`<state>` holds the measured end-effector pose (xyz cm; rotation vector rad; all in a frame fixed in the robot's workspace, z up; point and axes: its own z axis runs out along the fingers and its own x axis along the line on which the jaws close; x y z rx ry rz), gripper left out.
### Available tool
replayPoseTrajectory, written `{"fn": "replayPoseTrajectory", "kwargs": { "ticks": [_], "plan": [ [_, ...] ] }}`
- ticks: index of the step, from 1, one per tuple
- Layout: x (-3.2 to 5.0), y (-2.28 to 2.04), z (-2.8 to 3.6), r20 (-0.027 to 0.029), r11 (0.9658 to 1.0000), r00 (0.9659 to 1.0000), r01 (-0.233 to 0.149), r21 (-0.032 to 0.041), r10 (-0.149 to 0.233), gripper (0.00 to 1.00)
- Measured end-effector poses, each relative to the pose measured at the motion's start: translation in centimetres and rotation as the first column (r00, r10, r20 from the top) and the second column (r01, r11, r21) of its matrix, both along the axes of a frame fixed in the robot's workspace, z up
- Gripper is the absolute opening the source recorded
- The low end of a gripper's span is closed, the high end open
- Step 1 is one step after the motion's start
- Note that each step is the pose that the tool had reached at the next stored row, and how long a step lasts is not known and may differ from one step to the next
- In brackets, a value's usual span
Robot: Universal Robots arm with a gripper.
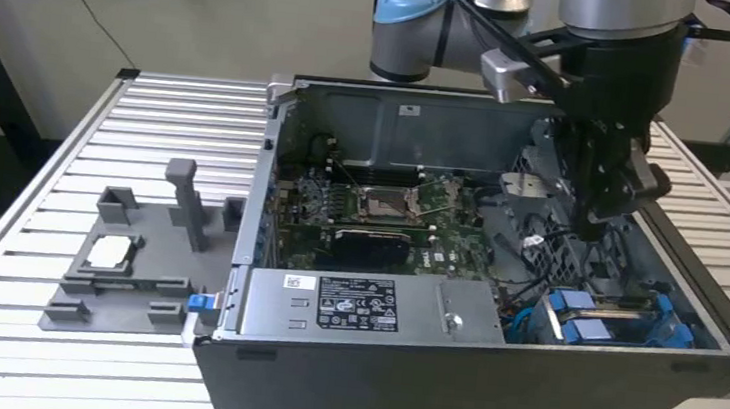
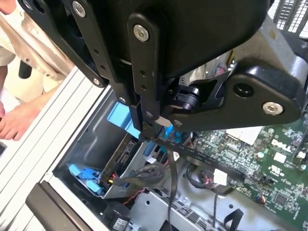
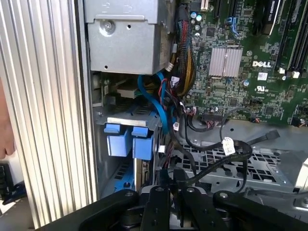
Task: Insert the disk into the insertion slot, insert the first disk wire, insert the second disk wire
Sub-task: 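Insert the second disk wire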
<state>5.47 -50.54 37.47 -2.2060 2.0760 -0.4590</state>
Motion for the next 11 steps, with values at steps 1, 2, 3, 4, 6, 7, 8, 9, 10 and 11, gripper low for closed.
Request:
{"fn": "replayPoseTrajectory", "kwargs": {
  "ticks": [1,2,3,4,6,7,8,9,10,11],
  "plan": [
    [0.13,-0.12,0.0,-0.0005,1.0,1.0,0.0,0.0,0.0,0.16],
    [0.27,-0.26,-0.01,-0.0011,1.0,1.0,0.0,0.0,0.0,0.16],
    [0.42,-0.4,-0.01,-0.0017,1.0,1.0,0.0,0.0001,0.0,0.16],
    [0.55,-0.53,-0.01,-0.0023,1.0,1.0,0.0,0.0,0.0,0.16],
    [0.82,-0.8,-0.02,-0.0034,1.0,1.0,0.0,0.0,0.0,0.16],
    [0.96,-0.94,-0.02,-0.0041,1.0,1.0,0.0,-0.0001,0.0,0.16],
    [1.07,-1.09,-0.03,-0.0046,1.0,1.0,0.0,0.0,0.0,0.16],
    [1.17,-1.23,-0.03,-0.0051,1.0,1.0,0.0,0.0,0.0,0.16],
    [1.27,-1.4,-0.03,-0.0056,1.0,1.0,0.0,0.0,0.0,0.16],
    [1.34,-1.6,-0.04,-0.0061,1.0,1.0,0.0,0.0,0.0,0.16]
  ]
}}
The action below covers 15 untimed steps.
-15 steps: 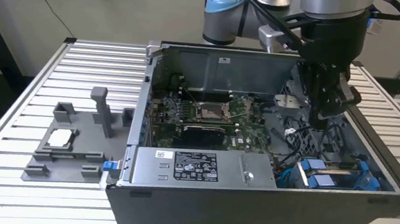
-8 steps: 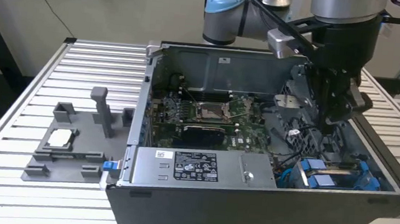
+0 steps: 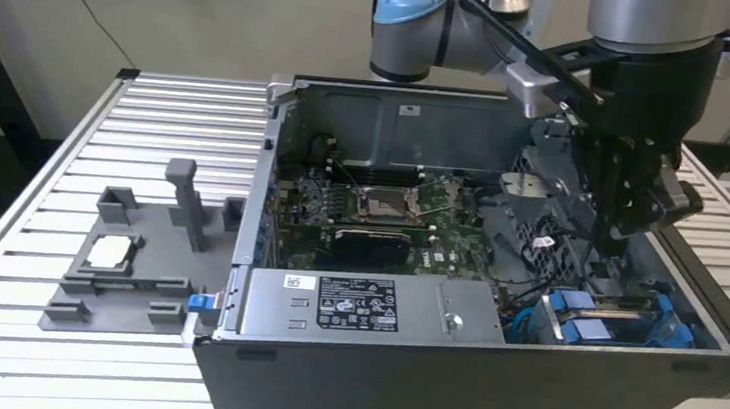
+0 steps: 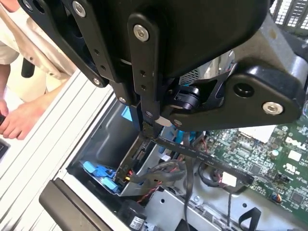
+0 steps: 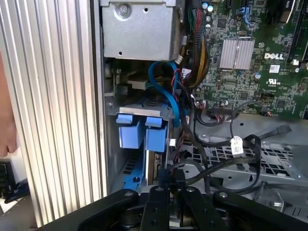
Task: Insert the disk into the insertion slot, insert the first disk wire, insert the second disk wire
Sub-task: 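Insert the second disk wire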
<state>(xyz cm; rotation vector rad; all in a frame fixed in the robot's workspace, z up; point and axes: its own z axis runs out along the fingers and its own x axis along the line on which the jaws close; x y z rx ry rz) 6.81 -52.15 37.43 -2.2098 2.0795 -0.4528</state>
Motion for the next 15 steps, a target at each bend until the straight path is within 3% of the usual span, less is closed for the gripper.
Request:
{"fn": "replayPoseTrajectory", "kwargs": {
  "ticks": [8,9,12,15],
  "plan": [
    [0.33,-1.62,-0.06,-0.0039,1.0,1.0,0.002,0.0008,-0.002,0.16],
    [0.33,-1.65,-0.05,-0.004,0.9999,1.0,0.003,0.0112,-0.003,0.16],
    [0.33,-1.68,-0.06,-0.0041,0.9978,1.0,0.003,0.0658,-0.002,0.16],
    [0.34,-1.75,-0.08,-0.0042,0.9927,1.0,0.003,0.1202,-0.002,0.16]
  ]
}}
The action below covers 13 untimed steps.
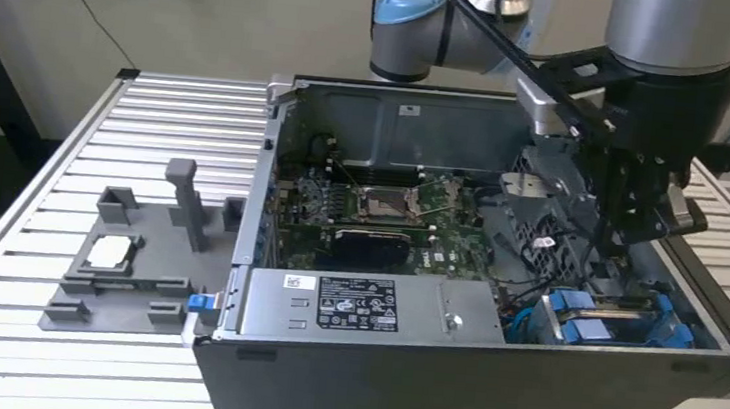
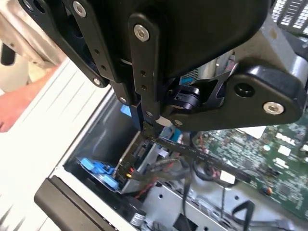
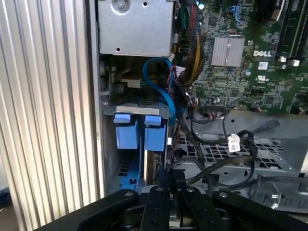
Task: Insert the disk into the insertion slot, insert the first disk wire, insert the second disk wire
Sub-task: 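Insert the second disk wire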
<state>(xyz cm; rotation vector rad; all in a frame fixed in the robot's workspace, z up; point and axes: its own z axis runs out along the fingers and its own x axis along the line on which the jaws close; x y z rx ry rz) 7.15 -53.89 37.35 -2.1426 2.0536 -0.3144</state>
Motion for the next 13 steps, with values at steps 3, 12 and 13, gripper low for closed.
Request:
{"fn": "replayPoseTrajectory", "kwargs": {
  "ticks": [3,12,13],
  "plan": [
    [0.02,-0.09,-0.02,0.0,0.9985,1.0,0.0,0.0545,0.0,0.16],
    [0.71,-1.16,-0.15,-0.016,0.992,0.9999,0.002,0.1264,0.0,0.16],
    [0.91,-1.34,-0.17,-0.0221,0.992,0.9998,0.003,0.1263,0.0,0.16]
  ]
}}
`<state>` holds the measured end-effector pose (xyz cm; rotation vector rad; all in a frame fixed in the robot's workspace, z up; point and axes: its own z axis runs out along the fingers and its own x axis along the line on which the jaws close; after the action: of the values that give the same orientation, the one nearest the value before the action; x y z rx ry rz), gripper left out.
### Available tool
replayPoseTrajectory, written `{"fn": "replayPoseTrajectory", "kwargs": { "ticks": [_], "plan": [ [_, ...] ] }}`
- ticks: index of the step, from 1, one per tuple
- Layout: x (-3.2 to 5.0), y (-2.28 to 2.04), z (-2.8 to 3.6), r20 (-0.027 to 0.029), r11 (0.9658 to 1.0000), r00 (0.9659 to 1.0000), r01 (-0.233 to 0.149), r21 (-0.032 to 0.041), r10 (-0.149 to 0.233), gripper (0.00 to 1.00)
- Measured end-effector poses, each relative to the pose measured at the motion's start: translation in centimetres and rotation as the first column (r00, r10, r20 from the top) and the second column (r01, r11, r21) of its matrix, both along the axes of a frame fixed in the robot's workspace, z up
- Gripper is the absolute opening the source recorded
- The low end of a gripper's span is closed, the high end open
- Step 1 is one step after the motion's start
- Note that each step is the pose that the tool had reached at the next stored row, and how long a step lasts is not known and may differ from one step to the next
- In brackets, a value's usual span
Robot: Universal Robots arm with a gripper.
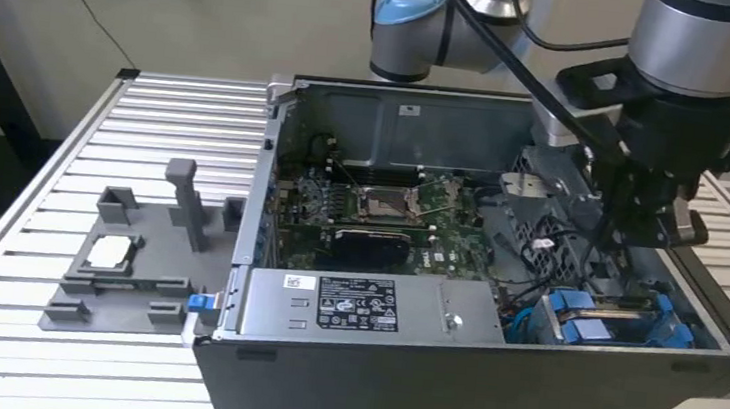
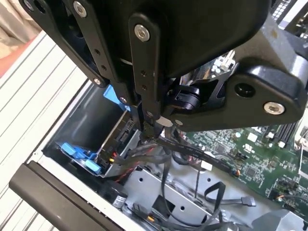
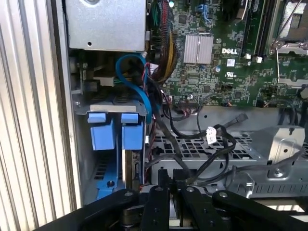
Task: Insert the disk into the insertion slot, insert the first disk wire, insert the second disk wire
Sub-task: 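Insert the second disk wire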
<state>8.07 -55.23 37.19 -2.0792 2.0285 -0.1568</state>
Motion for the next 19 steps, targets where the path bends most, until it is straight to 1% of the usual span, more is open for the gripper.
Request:
{"fn": "replayPoseTrajectory", "kwargs": {
  "ticks": [1,2,5,7,8,10,11,12,19],
  "plan": [
    [0.23,-0.16,-0.02,-0.0074,1.0,1.0,0.0,0.0,0.0,0.16],
    [0.49,-0.32,-0.04,-0.016,1.0,0.9999,0.0,0.0,0.0,0.16],
    [1.21,-0.78,-0.11,-0.0431,1.0,0.9991,0.0,0.0,0.0,0.16],
    [1.57,-1.17,-0.17,-0.0627,1.0,0.998,0.0,0.0,0.0,0.16],
    [1.62,-1.42,-0.2,-0.0692,1.0,0.9976,0.0,0.0,0.0,0.16],
    [1.66,-1.97,-0.33,-0.0758,1.0,0.9971,0.0,0.0,0.0,0.16],
    [1.67,-2.13,-0.4,-0.0768,1.0,0.997,0.0,-0.0001,0.0,0.16],
    [1.68,-2.21,-0.49,-0.0768,1.0,0.997,0.0,0.0,0.0,0.16],
    [1.74,-2.45,-1.01,-0.0769,1.0,0.997,0.0,0.0,0.0,0.16]
  ]
}}
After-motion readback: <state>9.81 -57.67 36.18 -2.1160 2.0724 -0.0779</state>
